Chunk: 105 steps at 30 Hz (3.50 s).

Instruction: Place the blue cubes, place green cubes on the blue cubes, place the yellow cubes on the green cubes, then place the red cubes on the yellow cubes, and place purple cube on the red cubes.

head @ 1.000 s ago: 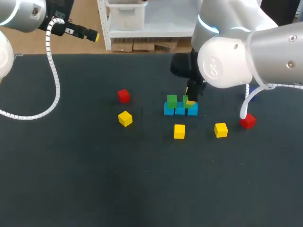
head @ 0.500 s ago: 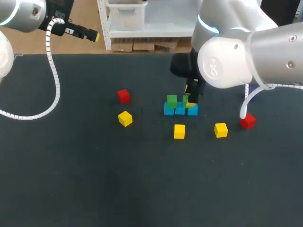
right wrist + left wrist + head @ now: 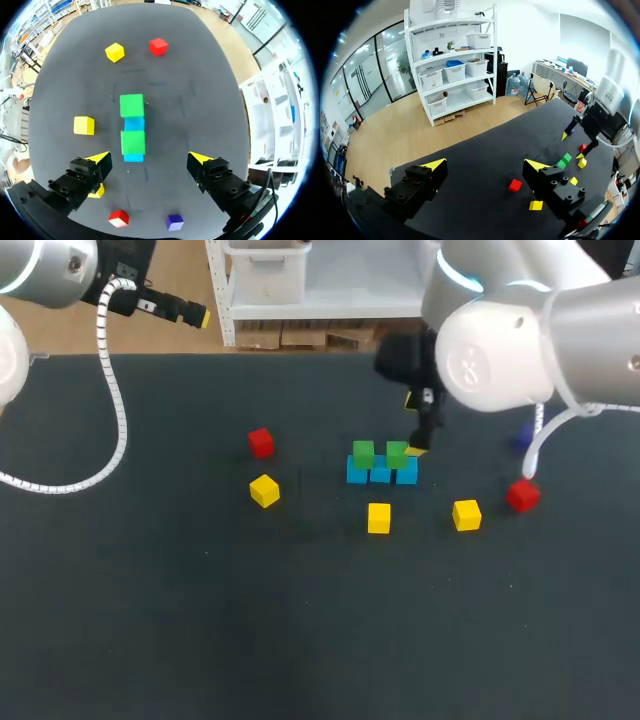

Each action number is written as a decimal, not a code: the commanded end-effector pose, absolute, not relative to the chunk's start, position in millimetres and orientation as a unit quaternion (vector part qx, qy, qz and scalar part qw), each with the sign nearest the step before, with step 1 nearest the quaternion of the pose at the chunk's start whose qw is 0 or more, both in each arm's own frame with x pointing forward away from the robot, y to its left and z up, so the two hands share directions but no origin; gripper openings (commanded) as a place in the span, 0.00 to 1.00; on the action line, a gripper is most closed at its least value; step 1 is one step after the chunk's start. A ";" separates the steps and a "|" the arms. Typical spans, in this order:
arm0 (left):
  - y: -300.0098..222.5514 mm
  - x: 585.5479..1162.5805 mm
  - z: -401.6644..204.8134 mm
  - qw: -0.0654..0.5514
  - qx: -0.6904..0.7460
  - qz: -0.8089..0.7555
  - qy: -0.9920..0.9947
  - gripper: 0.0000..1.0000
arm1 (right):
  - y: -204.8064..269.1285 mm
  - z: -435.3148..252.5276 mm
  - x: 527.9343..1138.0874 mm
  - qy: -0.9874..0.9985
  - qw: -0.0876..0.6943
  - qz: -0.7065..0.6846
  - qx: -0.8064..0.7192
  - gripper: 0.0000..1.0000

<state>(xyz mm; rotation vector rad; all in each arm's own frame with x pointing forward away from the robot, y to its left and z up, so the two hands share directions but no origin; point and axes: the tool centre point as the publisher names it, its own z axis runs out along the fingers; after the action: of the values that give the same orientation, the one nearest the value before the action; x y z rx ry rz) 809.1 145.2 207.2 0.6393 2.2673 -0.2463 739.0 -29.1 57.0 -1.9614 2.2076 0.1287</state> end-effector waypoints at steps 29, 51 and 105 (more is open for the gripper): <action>144.9 810.0 206.8 0.377 0.250 -0.096 0.887 1.00 | -75.9 60.2 653.5 0.753 0.098 -0.009 -0.650 1.00; 144.9 810.0 206.8 0.377 0.250 -0.096 0.887 1.00 | -48.0 48.5 636.8 0.729 0.087 -0.007 -0.679 1.00; 144.9 810.0 206.8 0.377 0.250 -0.096 0.887 1.00 | 24.7 10.1 612.0 0.706 0.062 0.075 -0.702 0.86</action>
<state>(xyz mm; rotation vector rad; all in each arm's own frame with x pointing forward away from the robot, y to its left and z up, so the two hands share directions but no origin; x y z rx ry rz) 809.1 145.2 207.2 0.6393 2.2673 -0.2462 609.2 23.5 13.1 -2.1198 2.1312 0.2214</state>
